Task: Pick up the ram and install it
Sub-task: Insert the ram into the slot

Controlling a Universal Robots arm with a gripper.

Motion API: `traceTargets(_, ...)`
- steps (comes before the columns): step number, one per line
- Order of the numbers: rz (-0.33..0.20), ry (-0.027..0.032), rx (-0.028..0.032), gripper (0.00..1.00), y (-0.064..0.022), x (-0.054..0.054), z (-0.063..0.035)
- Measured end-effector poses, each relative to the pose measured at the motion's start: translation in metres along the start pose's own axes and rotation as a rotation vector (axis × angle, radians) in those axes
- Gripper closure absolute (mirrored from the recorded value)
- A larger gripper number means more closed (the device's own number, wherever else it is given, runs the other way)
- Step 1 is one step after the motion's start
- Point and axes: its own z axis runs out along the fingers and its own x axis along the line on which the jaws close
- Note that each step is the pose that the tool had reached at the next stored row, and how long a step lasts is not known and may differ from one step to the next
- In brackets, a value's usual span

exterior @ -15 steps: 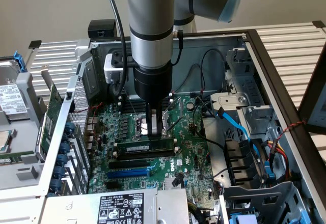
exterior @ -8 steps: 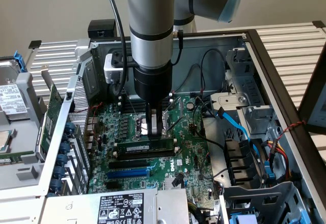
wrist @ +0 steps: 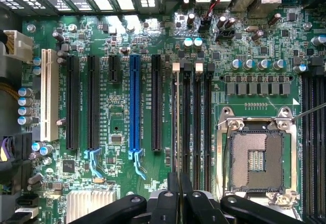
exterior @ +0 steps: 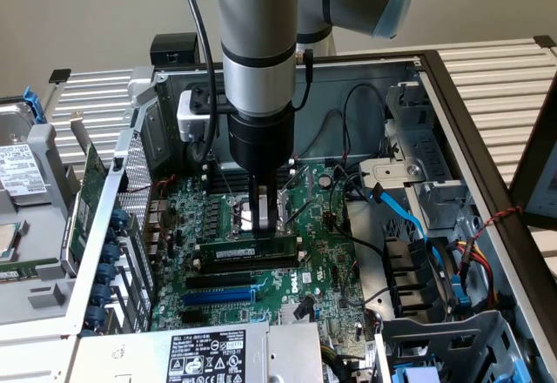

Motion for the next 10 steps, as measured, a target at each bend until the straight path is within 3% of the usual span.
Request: traceTargets(10,0.000,-0.0001,0.0001,0.87,0.0000,0.0005,0.0009)
